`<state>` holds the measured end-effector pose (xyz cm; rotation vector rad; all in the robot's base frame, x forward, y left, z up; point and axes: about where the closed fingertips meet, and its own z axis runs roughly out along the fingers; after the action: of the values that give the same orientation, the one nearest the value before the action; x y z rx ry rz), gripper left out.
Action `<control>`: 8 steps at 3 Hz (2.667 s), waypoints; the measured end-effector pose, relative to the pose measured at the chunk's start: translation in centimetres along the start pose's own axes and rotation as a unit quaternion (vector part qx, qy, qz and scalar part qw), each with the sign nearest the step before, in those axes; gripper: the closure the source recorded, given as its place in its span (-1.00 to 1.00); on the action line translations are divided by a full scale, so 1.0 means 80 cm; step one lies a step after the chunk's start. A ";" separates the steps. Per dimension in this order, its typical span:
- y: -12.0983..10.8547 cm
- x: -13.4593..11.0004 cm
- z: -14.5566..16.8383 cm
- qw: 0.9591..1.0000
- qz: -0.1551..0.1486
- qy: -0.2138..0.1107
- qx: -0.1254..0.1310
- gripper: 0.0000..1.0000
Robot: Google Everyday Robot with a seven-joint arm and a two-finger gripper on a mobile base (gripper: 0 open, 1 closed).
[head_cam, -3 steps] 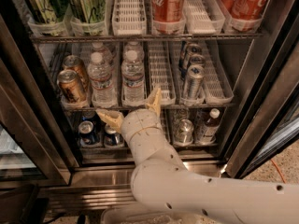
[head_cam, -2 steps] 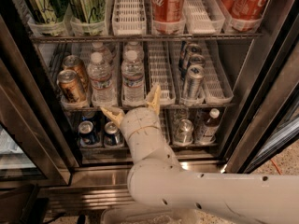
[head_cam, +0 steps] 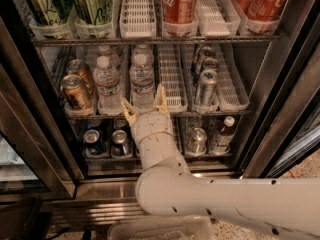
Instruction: Pick water bottle from middle shelf of fridge
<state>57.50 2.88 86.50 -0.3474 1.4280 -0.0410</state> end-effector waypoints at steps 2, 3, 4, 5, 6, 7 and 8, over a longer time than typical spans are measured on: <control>0.000 0.009 0.011 1.000 0.012 0.008 -0.003 -0.50; 0.001 0.012 0.036 1.000 0.028 0.013 -0.007 -0.50; -0.001 0.016 0.043 0.999 0.031 0.016 -0.004 -0.50; -0.002 0.021 0.049 0.999 0.033 0.022 0.000 -0.48; -0.004 0.025 0.052 0.999 0.035 0.026 0.004 -0.11; -0.004 0.030 0.055 0.999 0.039 0.032 0.002 0.36; -0.005 0.032 0.058 0.998 0.045 0.040 -0.010 0.83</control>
Offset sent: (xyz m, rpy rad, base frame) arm 0.0153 0.0024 -0.0137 0.0330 0.0485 0.0154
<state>62.46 2.89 84.59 -0.2998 1.5226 0.0332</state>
